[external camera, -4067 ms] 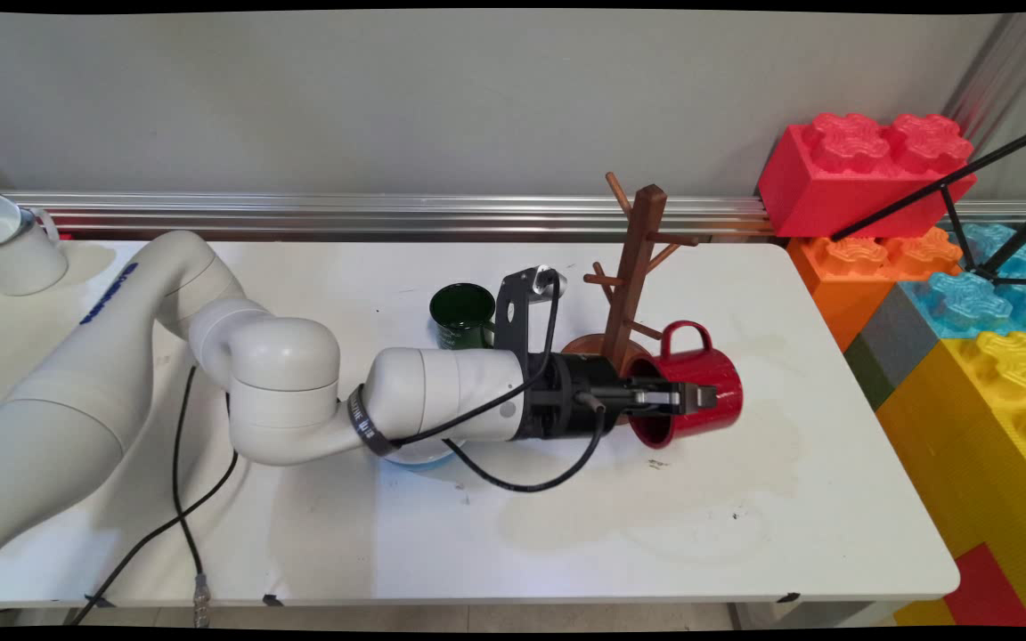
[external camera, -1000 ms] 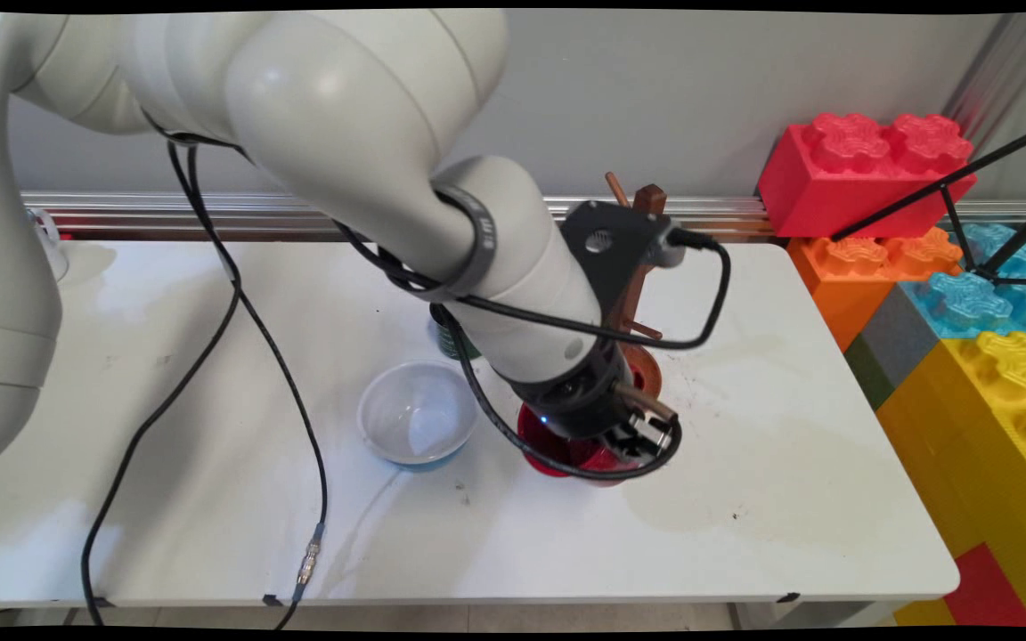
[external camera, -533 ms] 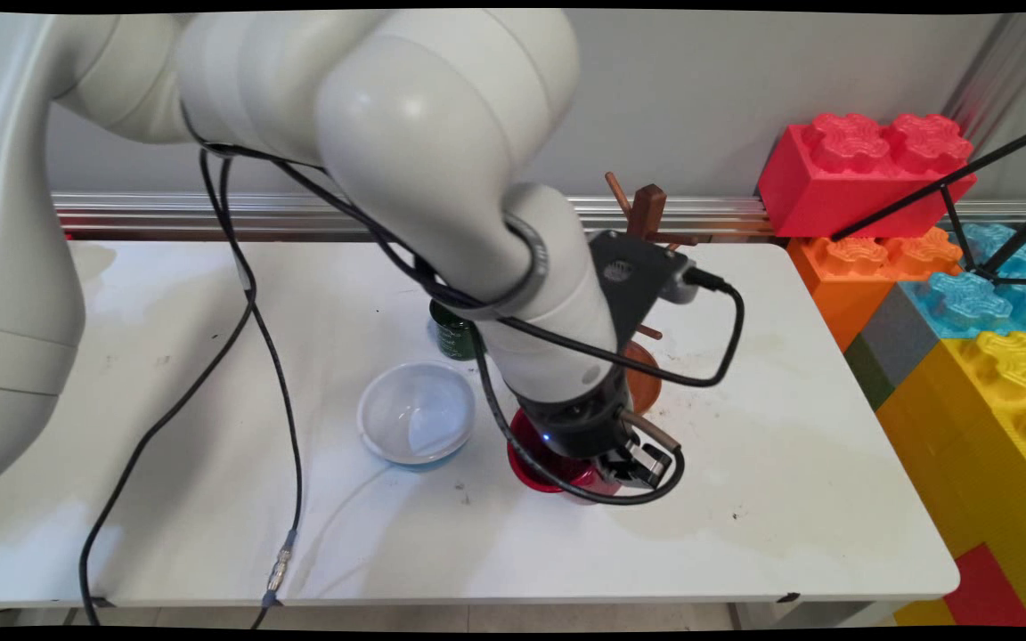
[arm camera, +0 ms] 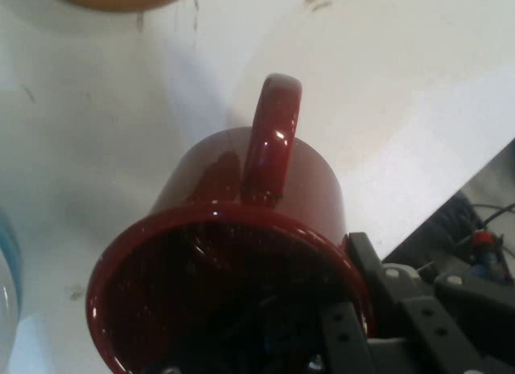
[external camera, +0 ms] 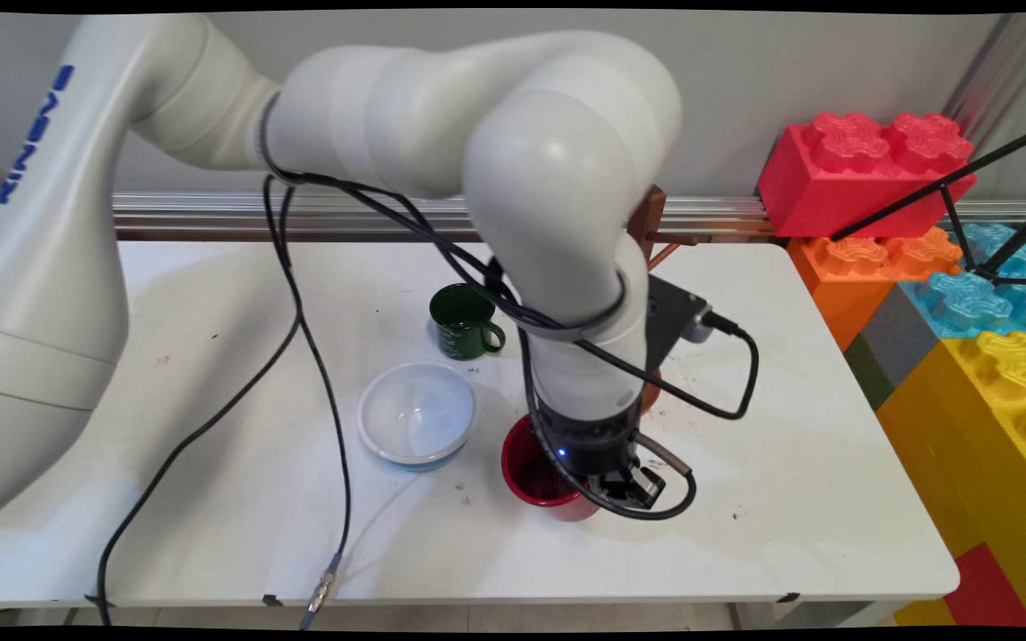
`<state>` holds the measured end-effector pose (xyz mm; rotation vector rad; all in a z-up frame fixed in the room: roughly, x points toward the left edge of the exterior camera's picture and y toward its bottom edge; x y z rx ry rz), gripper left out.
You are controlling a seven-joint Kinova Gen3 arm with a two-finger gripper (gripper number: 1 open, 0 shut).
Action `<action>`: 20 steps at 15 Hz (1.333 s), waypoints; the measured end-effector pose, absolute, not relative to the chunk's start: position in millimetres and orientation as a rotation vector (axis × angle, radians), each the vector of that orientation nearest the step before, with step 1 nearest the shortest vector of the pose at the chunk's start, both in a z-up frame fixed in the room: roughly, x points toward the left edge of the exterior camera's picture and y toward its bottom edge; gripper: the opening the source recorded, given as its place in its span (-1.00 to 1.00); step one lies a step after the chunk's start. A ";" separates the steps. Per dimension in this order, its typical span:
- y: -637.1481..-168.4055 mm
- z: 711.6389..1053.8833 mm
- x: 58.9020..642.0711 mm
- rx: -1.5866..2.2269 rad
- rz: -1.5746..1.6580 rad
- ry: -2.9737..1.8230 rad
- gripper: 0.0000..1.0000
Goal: Place the picked object on the table
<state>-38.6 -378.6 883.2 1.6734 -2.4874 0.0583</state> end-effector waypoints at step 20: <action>-410.8 832.7 -70.8 1.843 -0.003 -2.613 -1.00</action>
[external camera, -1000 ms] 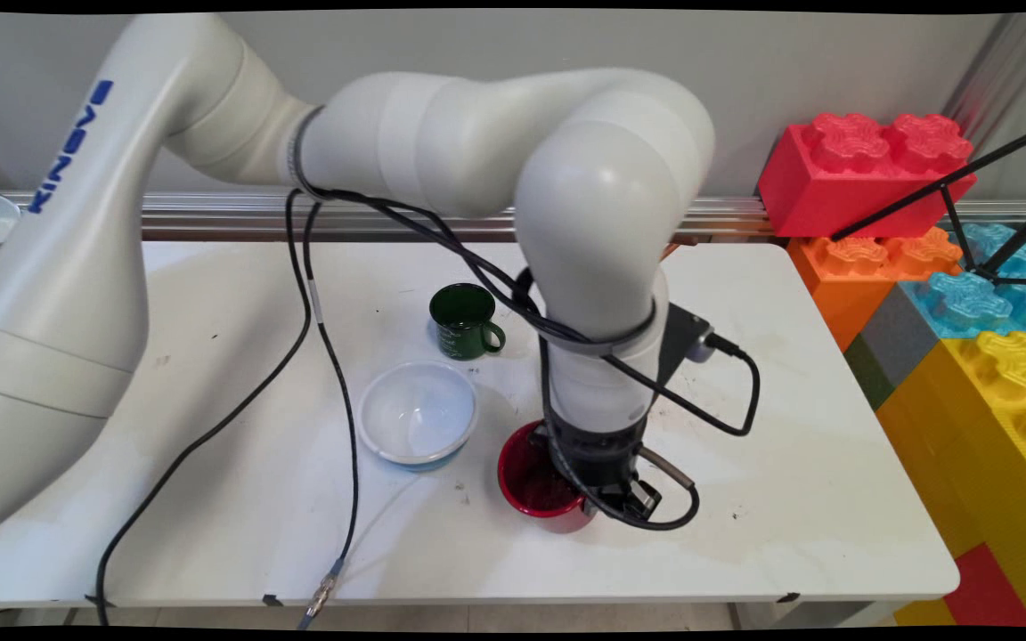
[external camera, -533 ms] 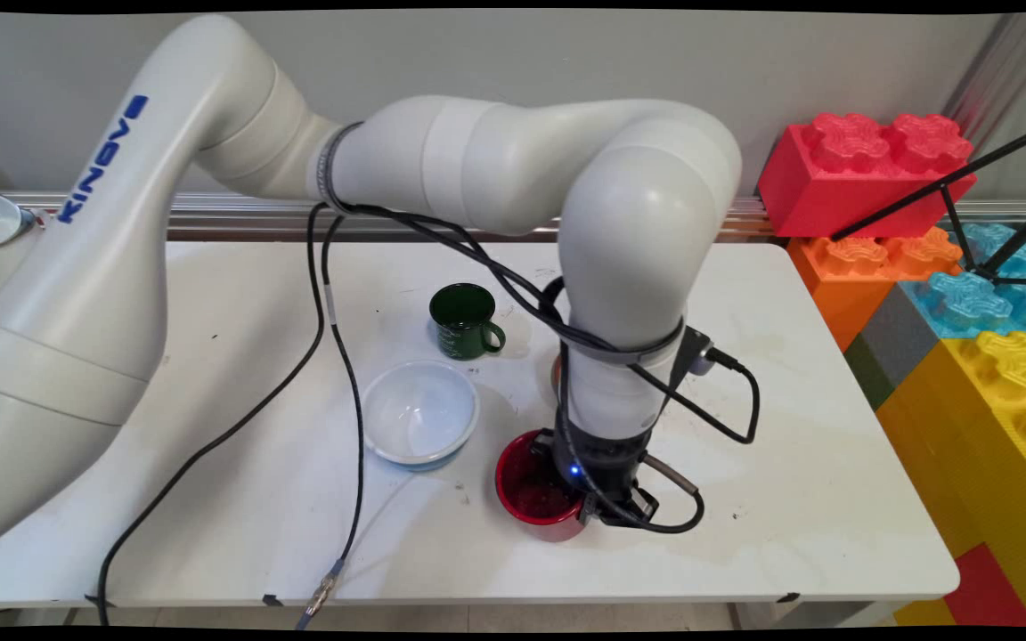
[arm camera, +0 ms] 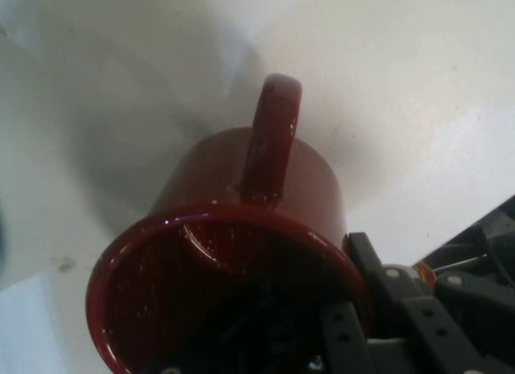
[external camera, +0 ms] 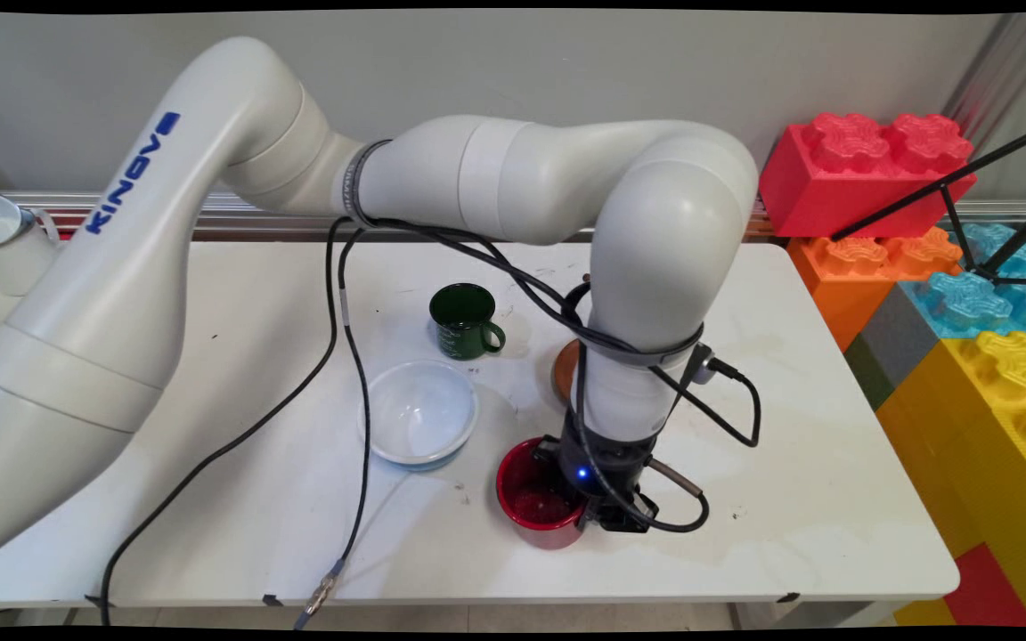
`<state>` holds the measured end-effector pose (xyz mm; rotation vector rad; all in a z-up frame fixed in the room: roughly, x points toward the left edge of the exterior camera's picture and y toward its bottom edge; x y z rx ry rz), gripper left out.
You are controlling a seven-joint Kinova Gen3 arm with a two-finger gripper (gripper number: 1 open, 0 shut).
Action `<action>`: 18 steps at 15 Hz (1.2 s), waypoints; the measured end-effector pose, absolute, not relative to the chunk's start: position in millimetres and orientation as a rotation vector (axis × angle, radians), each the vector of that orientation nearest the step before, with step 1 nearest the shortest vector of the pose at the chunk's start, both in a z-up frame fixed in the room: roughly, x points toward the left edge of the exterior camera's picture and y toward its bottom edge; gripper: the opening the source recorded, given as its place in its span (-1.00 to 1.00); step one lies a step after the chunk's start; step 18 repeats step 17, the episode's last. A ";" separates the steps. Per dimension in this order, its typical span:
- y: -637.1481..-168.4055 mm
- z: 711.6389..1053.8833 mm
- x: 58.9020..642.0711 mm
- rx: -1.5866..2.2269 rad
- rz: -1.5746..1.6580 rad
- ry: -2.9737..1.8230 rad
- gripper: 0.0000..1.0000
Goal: Place the picked object on the table
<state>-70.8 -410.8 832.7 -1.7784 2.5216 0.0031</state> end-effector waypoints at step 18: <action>-430.0 820.8 -65.2 -1.763 0.000 2.524 1.00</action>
